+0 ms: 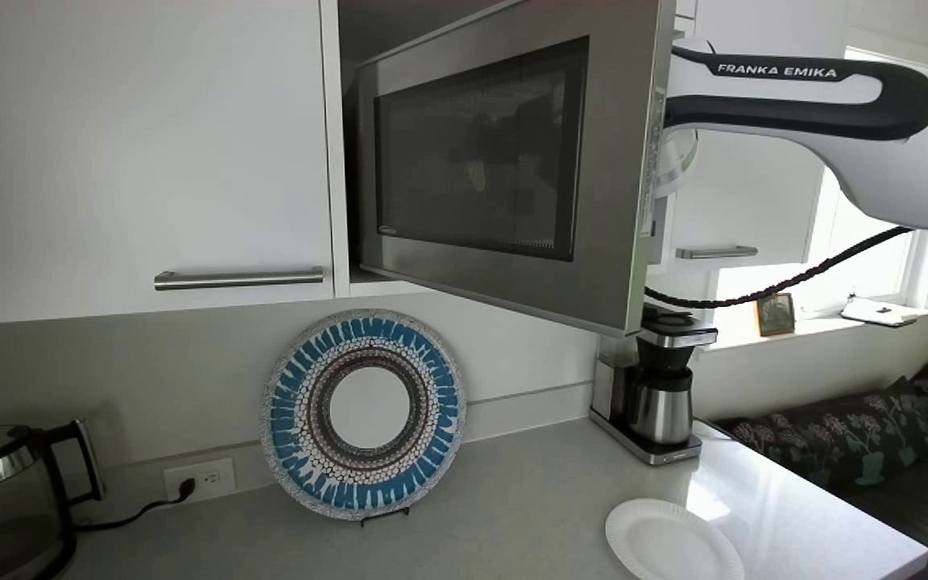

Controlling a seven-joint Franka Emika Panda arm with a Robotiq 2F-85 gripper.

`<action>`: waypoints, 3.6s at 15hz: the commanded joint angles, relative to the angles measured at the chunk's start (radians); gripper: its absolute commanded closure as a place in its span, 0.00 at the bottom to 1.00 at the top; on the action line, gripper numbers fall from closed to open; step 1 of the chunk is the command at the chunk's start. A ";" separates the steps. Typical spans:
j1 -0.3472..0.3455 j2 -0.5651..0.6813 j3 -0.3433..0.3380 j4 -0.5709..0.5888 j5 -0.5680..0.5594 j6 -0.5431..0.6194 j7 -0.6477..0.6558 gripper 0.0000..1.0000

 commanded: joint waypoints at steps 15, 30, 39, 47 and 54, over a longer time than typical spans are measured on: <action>0.005 -0.006 -0.005 0.041 -0.581 -0.277 -0.235 0.99; 0.037 0.098 0.020 0.210 -0.695 -0.407 -0.378 0.92; 0.050 0.141 0.016 0.258 -0.708 -0.398 -0.399 0.84; 0.046 0.144 0.013 0.277 -0.710 -0.389 -0.402 0.99; 0.046 0.130 0.012 0.313 -0.711 -0.523 -0.428 0.99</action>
